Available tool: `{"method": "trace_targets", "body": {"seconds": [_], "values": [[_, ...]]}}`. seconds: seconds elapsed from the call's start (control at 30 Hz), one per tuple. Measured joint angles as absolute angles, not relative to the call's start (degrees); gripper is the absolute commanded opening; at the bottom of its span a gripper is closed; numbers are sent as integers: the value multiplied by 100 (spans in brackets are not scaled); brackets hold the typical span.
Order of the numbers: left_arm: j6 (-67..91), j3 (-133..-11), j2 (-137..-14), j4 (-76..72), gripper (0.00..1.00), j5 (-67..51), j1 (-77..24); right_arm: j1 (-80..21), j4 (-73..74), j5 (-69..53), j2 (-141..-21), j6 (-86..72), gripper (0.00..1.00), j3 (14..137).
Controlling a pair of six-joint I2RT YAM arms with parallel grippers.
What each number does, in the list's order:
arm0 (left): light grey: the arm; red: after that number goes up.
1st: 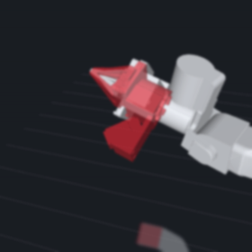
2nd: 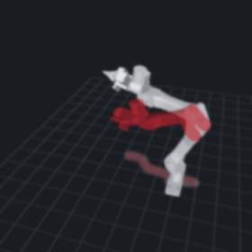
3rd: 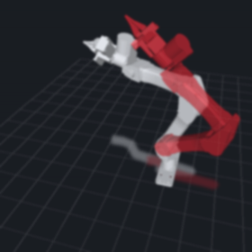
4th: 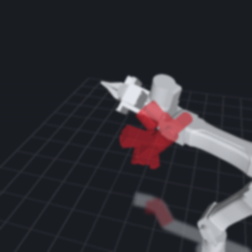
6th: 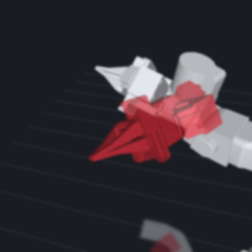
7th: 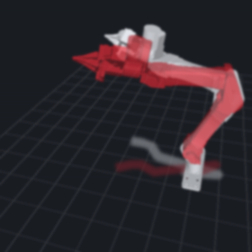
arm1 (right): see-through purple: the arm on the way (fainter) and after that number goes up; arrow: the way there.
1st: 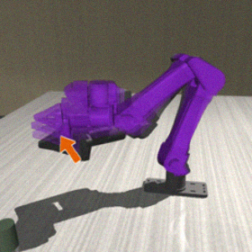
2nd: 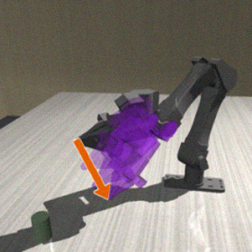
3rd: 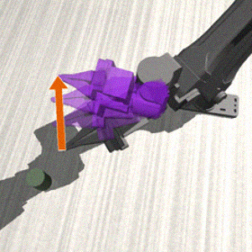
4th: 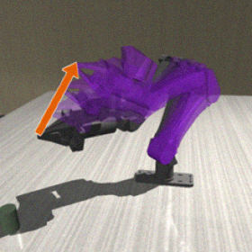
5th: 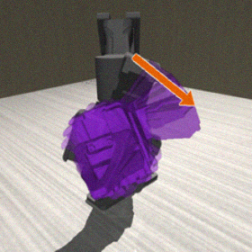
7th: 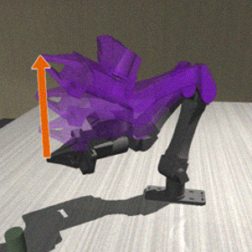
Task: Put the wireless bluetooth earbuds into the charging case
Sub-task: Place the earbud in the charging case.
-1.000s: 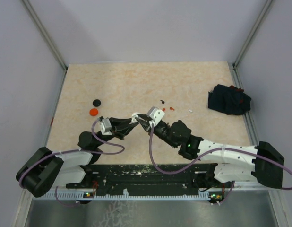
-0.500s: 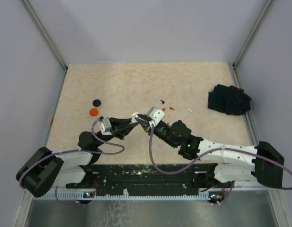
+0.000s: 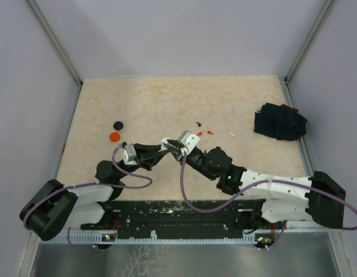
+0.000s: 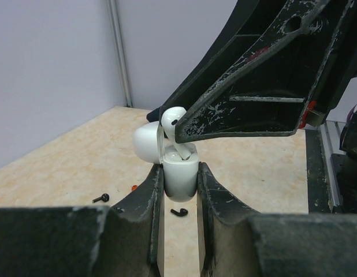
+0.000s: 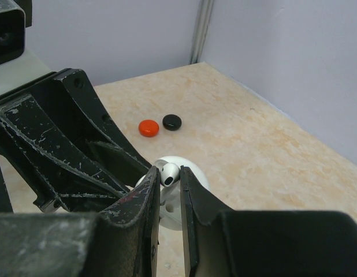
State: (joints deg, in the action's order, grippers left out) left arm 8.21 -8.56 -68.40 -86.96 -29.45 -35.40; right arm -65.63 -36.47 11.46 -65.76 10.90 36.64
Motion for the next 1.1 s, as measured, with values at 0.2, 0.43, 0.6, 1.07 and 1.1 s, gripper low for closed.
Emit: {"method": "trace_targets", "body": {"seconds": [0.2, 0.43, 0.6, 1.07, 1.1], "values": [[886, -843, -6840, -8696, 0, -2759, -3564, -6563, -3645, 1146, -6576, 1092, 15, 3664], [902, -760, -6785, -8696, 0, -2493, -3566, -6563, -3538, 1133, -6576, 1094, 16, 3695], [888, -744, -6720, -8696, 0, -2403, -3564, -6584, -3378, 1135, -6584, 1085, 15, 3822], [272, -676, -6420, -8685, 0, -2274, -3594, -6748, -2912, 1435, -6908, 753, 11, 4405], [246, -676, -6412, -8683, 0, -2255, -3603, -6770, -2919, 1492, -6910, 722, 10, 4405]]}}
